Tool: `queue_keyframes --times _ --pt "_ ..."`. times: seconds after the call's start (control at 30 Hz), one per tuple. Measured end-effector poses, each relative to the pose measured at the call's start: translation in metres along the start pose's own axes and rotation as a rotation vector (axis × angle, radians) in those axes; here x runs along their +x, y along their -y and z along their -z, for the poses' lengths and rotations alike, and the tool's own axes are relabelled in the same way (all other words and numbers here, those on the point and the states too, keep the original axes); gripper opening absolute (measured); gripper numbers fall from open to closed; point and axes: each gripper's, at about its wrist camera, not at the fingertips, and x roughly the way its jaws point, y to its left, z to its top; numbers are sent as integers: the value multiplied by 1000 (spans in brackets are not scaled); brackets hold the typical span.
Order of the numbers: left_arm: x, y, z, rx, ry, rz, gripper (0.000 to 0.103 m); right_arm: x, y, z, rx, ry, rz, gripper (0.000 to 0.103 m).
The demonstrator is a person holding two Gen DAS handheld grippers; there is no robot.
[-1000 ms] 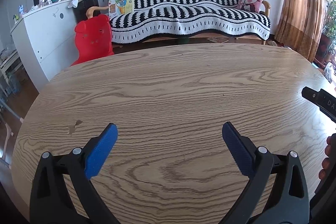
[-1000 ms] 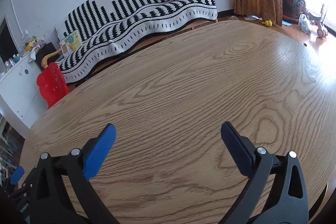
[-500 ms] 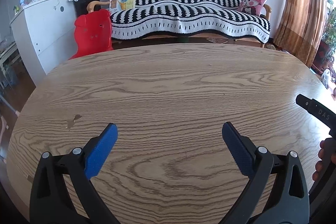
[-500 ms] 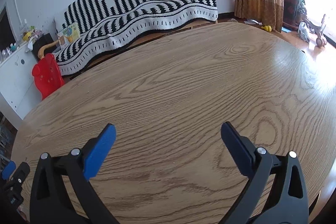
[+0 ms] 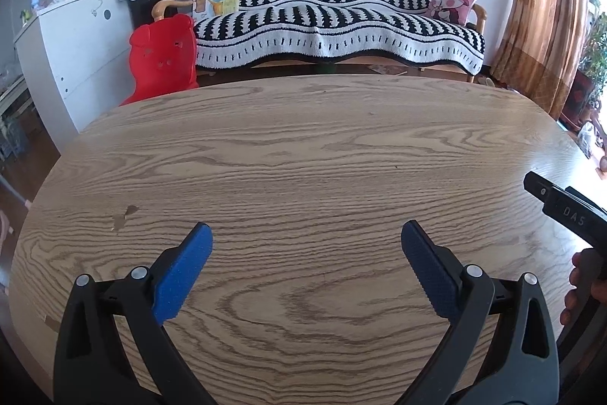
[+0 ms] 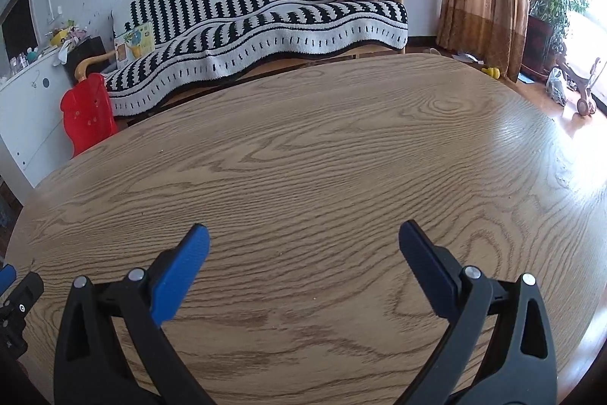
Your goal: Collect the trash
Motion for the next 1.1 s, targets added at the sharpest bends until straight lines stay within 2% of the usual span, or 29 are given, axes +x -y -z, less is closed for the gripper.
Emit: queue_keyframes --times 0.37,0.57,0.8,0.87,1.0,1.1 --pt "5 -5 2 -36 -40 -36 97 3 1 1 -12 -14 -4 97" --pt "10 -14 4 -121 -92 28 97 4 -1 2 -25 -24 -12 97" --pt "13 -7 11 -160 -125 128 97 7 2 3 -29 -42 -22 97" --pt "17 -3 11 -148 -124 122 97 10 3 4 -30 -53 -24 97" --pt "27 8 10 -76 -113 15 97 17 4 3 -51 -78 -14 97" --pt "37 7 8 -51 -123 5 97 26 7 2 -51 -120 -17 97"
